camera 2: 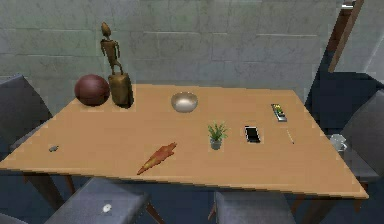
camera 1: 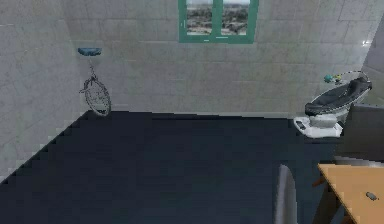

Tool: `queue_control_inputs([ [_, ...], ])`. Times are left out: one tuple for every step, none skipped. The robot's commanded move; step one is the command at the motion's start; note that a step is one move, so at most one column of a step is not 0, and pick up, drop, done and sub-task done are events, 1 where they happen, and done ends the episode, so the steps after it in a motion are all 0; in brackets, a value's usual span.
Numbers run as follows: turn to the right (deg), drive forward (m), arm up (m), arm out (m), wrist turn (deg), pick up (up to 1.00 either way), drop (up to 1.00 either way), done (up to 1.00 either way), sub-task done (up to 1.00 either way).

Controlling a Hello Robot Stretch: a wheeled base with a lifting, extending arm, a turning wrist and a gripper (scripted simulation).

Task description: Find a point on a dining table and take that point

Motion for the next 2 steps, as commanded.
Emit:
queue_control_inputs([
  [0.0, 0.0, 0.5, 0.0, 0.0, 0.0, 0.0, 0.0, 0.0],
  [0.0, 0.0, 0.24, 0.0, 0.0, 0.0, 0.0, 0.0, 0.0],
])
